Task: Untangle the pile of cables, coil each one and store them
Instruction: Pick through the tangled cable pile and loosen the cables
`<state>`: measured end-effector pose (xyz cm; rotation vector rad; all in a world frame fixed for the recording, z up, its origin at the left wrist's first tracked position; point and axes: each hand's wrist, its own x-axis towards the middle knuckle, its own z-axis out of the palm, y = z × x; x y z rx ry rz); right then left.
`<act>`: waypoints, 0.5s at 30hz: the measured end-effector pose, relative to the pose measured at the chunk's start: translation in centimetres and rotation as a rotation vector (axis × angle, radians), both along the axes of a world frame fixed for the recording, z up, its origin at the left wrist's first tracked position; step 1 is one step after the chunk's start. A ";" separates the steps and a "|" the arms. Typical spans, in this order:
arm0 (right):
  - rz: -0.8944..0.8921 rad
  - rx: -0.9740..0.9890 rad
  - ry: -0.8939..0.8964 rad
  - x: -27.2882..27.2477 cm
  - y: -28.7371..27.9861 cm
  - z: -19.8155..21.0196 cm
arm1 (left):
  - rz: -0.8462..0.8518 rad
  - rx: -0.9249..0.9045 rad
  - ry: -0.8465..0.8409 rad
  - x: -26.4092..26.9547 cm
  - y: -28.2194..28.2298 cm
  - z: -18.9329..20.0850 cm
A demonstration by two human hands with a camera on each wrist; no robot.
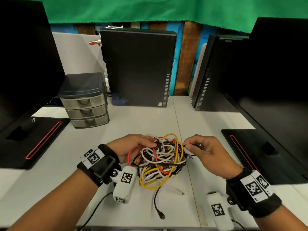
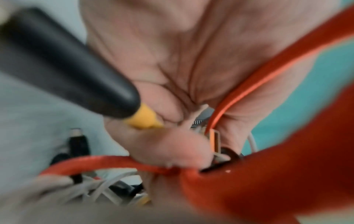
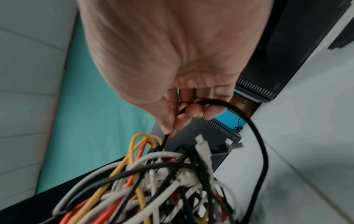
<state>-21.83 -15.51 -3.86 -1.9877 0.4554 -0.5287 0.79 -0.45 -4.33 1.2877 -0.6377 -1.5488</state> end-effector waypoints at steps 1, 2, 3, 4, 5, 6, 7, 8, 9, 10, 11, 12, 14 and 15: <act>-0.003 0.017 -0.011 0.1 0.1 -0.1 | 0.002 0.012 0.023 -0.2 -0.1 0.0; -0.003 0.035 -0.019 0.3 0.4 -0.3 | 0.009 0.032 0.030 -0.3 -0.1 -0.1; 0.001 0.052 -0.024 0.4 0.7 -0.5 | 0.007 0.055 0.038 -0.4 -0.1 -0.2; 0.006 0.064 -0.026 0.6 1.0 -0.7 | 0.002 0.080 0.047 -0.5 -0.1 -0.3; 0.010 0.068 -0.027 0.7 1.2 -0.8 | -0.001 0.103 0.057 -0.6 -0.1 -0.5; 0.012 0.069 -0.026 0.8 1.4 -1.0 | 0.005 0.121 0.065 -0.7 -0.1 -0.5; 0.010 0.068 -0.025 0.8 1.4 -1.0 | 0.016 0.131 0.075 -0.8 -0.1 -0.4; 0.004 0.063 -0.024 0.8 1.3 -1.0 | 0.035 0.137 0.085 -0.7 -0.1 -0.4; -0.001 0.053 -0.023 0.8 1.1 -1.0 | 0.065 0.150 0.082 -0.6 -0.2 -0.5; -0.008 0.044 -0.025 0.7 0.8 -0.9 | 0.094 0.158 0.079 -0.5 -0.1 -0.4; -0.015 0.040 -0.030 0.6 0.6 -0.8 | 0.116 0.157 0.081 -0.3 0.0 -0.6; -0.023 0.038 -0.035 0.4 0.3 -0.7 | 0.136 0.146 0.080 -0.1 0.0 -0.6; -0.037 0.047 -0.045 0.1 -0.2 -0.4 | 0.191 0.084 0.080 0.0 0.2 -0.4; -0.046 0.063 -0.053 0.0 -0.4 -0.2 | 0.219 0.030 0.095 0.1 0.4 -0.3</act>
